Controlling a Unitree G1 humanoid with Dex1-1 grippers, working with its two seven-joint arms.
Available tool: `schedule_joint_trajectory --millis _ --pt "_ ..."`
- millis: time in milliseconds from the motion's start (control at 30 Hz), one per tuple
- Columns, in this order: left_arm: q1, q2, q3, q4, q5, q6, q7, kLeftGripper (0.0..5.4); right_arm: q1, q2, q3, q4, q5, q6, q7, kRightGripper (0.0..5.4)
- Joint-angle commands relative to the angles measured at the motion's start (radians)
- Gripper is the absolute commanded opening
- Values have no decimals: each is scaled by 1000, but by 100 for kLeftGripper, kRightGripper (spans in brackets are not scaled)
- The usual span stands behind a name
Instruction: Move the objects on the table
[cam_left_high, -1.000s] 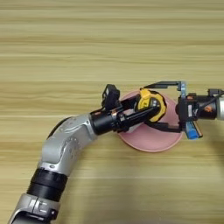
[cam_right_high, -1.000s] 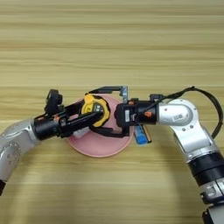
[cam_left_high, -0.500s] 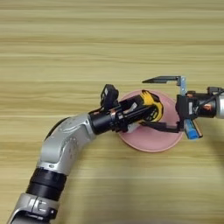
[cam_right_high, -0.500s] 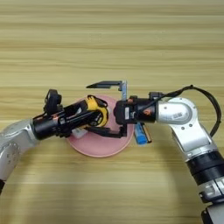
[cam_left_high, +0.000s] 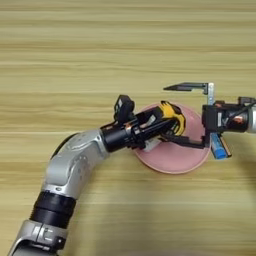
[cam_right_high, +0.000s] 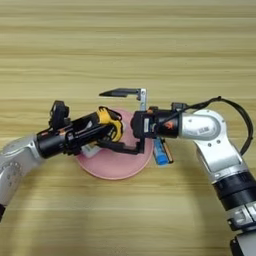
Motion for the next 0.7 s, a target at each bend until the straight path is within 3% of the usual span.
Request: schedule_joint_trajectory --millis 33,167,267,433,533,600,700 --pt "-16 -4 6 4 8 -12 5 245 25 -53 -21 -58 66 40 53 540" --pt "-19 -7 13 9 9 -18 11 245 76 -98 -46 -121 159 90 110 540" --pt "-22 -7 19 17 15 -26 18 245 117 -116 -101 -200 306 166 134 540" --pt "-26 -6 22 33 30 -47 26 244 148 -96 -196 -243 425 266 83 540" --pt "-25 -1 5 52 79 -88 31 244 121 -31 -255 -180 380 318 -89 540" --pt "-24 9 -20 76 129 -126 28 244 88 12 -283 -126 323 339 -215 540" --pt "-18 28 -74 111 219 -210 12 244 47 57 -311 -83 283 366 -329 540"
